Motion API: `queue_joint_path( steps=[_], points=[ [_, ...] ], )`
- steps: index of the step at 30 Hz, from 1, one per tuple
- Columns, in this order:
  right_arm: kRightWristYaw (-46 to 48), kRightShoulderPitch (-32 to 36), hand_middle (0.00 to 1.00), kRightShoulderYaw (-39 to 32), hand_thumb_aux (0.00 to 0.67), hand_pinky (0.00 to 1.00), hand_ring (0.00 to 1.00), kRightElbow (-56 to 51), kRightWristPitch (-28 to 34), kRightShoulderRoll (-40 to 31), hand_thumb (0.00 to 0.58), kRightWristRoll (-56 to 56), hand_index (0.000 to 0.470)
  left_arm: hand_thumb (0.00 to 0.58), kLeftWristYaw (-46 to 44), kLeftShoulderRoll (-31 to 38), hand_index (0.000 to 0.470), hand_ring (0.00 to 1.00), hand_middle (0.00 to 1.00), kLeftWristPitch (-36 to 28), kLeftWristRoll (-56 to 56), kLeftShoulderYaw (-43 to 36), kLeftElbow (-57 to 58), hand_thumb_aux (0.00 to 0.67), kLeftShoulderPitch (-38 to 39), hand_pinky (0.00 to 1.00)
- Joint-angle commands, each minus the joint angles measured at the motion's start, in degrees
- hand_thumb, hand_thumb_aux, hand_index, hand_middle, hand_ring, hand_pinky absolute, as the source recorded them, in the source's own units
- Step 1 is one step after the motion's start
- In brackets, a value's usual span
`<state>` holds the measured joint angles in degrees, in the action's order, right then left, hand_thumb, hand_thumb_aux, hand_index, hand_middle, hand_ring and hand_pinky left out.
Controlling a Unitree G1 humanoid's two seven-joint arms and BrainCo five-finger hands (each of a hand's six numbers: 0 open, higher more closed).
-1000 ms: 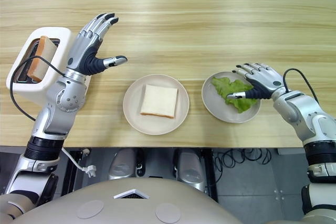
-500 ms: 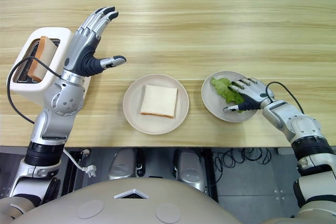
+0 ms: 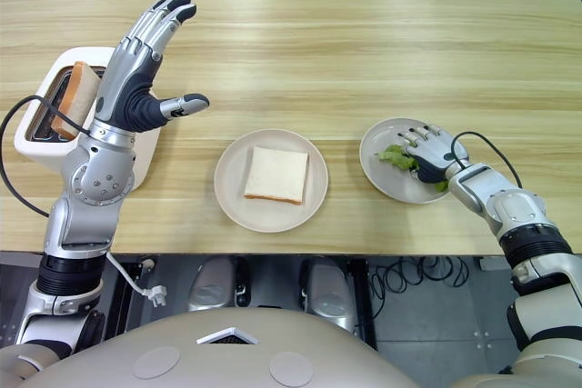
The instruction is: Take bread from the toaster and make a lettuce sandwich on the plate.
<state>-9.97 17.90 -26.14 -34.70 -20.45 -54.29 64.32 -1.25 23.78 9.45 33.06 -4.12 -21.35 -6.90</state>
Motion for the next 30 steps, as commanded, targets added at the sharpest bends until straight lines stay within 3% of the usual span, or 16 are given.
queue_joint_path(
  steps=[1,8,9,10,23,30],
  points=[
    [0.89,-0.75,0.00,-2.35,0.670,0.00,0.00,-0.87,-0.45,0.59,0.580,0.32,0.460,0.000,-0.82,-0.19,0.000,0.00,0.00,0.01,-0.74,0.81,-1.26,0.000,0.56,0.00],
    [-0.41,-0.19,0.00,-2.00,0.670,0.00,0.00,-2.49,-1.24,2.28,0.580,-1.50,0.460,0.000,-0.79,-0.42,0.000,0.00,0.00,0.04,-0.88,1.44,-1.61,0.000,0.80,0.00],
    [-1.04,-0.12,0.58,-1.88,0.670,0.58,0.58,-2.62,-1.08,2.49,0.580,-1.64,0.460,0.000,-0.75,-0.43,0.000,0.00,0.00,0.09,-0.87,1.49,-1.54,0.000,0.84,0.00],
    [-1.95,-0.01,1.00,-1.73,0.670,1.00,1.00,-2.66,-0.81,2.65,0.580,-1.65,0.460,0.000,-0.71,-0.43,0.000,0.00,0.00,0.13,-0.85,1.53,-1.48,0.000,0.90,0.00],
    [-10.00,1.01,1.00,0.51,0.670,1.00,1.00,0.97,1.29,1.53,0.580,-2.27,0.460,0.000,-0.64,-0.55,0.000,0.00,0.00,0.17,-0.95,2.52,-0.77,0.000,1.11,0.00],
    [-12.15,-0.82,1.00,5.31,0.670,1.00,1.00,11.79,4.02,-1.81,0.580,-3.38,0.460,0.000,-0.08,-0.44,0.000,0.00,0.00,0.59,-1.29,3.52,0.25,0.000,0.93,0.00]
  ],
)
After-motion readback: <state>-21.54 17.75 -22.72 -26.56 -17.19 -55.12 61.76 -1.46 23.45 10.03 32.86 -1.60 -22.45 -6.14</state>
